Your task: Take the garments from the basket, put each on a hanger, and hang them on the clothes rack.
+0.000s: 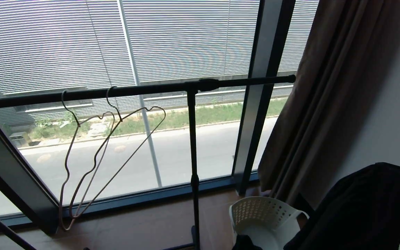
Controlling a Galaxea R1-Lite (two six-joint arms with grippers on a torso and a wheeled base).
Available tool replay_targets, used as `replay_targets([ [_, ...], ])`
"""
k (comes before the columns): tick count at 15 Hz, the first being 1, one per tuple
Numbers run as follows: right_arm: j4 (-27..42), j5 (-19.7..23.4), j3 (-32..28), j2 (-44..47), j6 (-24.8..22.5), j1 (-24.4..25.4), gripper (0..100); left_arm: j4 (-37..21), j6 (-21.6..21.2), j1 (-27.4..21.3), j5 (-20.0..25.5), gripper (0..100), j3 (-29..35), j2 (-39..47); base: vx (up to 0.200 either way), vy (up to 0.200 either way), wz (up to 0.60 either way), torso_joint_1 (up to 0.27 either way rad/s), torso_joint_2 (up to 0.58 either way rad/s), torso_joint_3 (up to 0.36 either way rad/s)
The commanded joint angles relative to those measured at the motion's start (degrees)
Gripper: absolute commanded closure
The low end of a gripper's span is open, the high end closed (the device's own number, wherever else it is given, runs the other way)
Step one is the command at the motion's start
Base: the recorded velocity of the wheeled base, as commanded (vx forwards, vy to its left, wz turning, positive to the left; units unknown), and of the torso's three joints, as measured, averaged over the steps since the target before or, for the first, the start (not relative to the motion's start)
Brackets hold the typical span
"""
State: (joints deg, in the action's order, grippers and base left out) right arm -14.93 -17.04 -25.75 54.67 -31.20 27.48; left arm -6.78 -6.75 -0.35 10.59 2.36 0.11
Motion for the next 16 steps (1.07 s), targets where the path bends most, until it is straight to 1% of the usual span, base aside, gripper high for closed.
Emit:
replay_targets([
  [1,-0.01,-0.01,-0.01,0.08,-0.01,0.03,100,0.01,0.07,0.00,0.04,0,0.01,-0.02,0.000,0.000,0.60,0.002,0.00,-0.002],
  [6,0.08,-0.10,-0.09,0.17,-0.01,0.03,100,0.01,0.07,0.00,0.22,0,0.01,0.07,0.000,0.000,0.00,0.000,0.00,0.000],
  [9,0.08,-0.10,-0.09,0.26,-0.01,0.03,100,0.01,0.07,0.00,0.22,0,0.01,0.07,-0.200,0.000,0.00,0.002,0.00,0.002],
  [12,-0.01,-0.18,-0.09,0.17,-0.01,0.03,100,0.01,0.07,0.00,0.04,0,0.01,0.07,-0.200,0.200,0.00,0.006,0.00,0.001],
  [16,0.08,-0.18,-0.01,0.26,-0.01,0.03,100,0.01,0.07,0.00,0.04,0,0.01,0.07,0.000,0.200,0.00,-0.008,0.00,0.001],
])
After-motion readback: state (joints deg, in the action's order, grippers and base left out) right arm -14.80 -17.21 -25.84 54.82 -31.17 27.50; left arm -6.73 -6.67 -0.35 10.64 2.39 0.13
